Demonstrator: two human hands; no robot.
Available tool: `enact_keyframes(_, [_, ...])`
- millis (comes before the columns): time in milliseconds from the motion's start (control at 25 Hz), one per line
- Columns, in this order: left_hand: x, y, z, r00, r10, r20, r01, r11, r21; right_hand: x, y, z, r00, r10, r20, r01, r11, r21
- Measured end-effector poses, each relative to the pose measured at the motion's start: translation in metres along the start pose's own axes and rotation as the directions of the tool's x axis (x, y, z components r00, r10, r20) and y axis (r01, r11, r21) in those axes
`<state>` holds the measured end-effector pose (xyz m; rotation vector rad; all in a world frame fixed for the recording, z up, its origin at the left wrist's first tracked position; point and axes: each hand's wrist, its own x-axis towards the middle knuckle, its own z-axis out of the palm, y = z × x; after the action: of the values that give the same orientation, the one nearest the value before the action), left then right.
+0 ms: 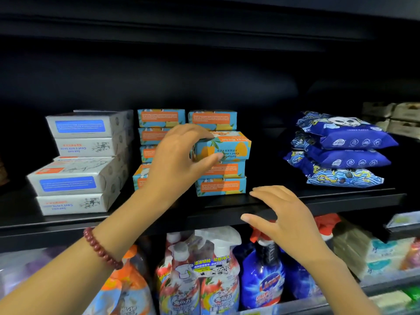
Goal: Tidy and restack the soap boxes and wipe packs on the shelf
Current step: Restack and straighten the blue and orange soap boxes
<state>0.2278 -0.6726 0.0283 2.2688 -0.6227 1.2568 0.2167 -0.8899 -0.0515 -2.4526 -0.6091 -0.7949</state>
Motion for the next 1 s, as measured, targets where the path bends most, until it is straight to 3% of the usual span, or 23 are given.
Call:
enact_keyframes(440, [-0.008,0.002,-0.003,0.997,-0.068,0.043,0.065,0.995,0.074,-0.002,-0.002,-0.001,1.0,0.003,-0.013,-0.003,0.999,0.052])
enact_keyframes(560, [-0.033,-0.006,-0.021,0.994,-0.103,-0.028,0.105,0.991,0.077,0.001,-0.017,-0.004,0.977,0.02,-0.212,0.026,0.977,0.211])
enact_keyframes(640, [-0.059,-0.014,-0.034,0.988,-0.154,-0.012,0.154,0.984,0.092,0.008,-0.038,-0.002,0.936,-0.071,-0.346,0.153,0.964,0.217])
enact_keyframes(720, [-0.084,-0.022,-0.046,0.976,-0.213,0.039,0.207,0.972,0.111,0.019,-0.065,0.004,0.913,-0.181,-0.366,0.274,0.937,0.218])
enact_keyframes(840, [-0.105,-0.03,-0.058,0.958,-0.254,0.135,0.227,0.955,0.189,0.044,-0.1,0.018,0.92,-0.305,-0.246,0.357,0.912,0.203])
enact_keyframes(1000, [-0.113,-0.036,-0.066,0.962,-0.22,0.159,0.186,0.96,0.208,0.08,-0.13,0.045,0.924,-0.346,0.16,0.332,0.937,0.111])
